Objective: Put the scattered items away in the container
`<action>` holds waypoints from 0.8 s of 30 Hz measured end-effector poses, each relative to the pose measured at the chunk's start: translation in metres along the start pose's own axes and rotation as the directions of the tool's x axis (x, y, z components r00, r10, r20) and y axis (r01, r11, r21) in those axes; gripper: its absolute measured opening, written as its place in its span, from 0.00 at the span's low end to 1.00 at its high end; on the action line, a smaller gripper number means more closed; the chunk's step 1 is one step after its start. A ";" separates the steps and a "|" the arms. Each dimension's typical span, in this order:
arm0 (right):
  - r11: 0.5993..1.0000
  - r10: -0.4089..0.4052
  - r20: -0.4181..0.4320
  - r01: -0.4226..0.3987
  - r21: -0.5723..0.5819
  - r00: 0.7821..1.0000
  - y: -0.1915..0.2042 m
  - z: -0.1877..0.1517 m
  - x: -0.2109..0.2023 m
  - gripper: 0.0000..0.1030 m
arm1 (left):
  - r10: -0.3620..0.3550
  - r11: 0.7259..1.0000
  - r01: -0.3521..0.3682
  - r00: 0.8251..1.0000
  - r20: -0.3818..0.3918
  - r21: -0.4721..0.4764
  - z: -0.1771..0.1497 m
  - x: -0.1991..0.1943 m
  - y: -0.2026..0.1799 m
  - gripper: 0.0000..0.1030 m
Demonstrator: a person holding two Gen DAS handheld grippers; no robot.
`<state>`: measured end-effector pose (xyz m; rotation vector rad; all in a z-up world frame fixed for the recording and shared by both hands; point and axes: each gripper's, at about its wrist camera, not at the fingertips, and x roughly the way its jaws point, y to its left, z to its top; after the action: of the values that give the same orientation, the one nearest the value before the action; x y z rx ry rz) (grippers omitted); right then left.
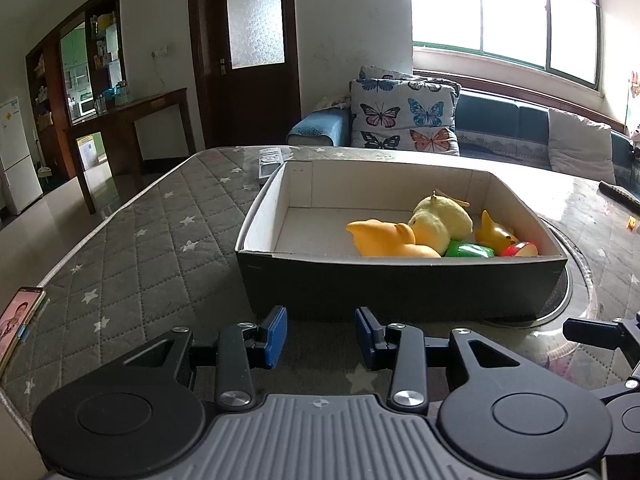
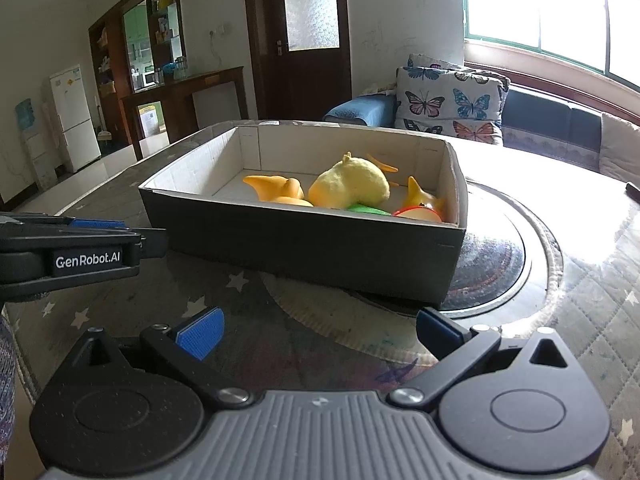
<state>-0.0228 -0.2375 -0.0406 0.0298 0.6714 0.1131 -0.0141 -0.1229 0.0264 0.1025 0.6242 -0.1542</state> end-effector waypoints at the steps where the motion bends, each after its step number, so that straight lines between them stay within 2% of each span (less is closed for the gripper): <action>1: 1.000 -0.001 -0.001 0.001 0.000 1.000 -0.001 0.001 0.002 1.00 | 0.002 1.000 -0.002 1.000 0.000 0.002 0.001 0.001 0.000 0.39; 11: 1.000 -0.002 -0.016 0.002 0.001 1.000 -0.007 0.011 0.017 1.00 | 0.019 1.000 -0.019 1.000 -0.002 0.019 0.013 0.017 -0.004 0.39; 24: 1.000 -0.021 -0.027 0.021 -0.008 0.999 -0.012 0.021 0.031 1.00 | 0.008 0.999 -0.007 1.000 -0.020 0.044 0.023 0.033 -0.009 0.39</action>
<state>0.0153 -0.2458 -0.0439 0.0141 0.6986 0.0960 0.0238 -0.1391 0.0255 0.1489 0.6404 -0.1602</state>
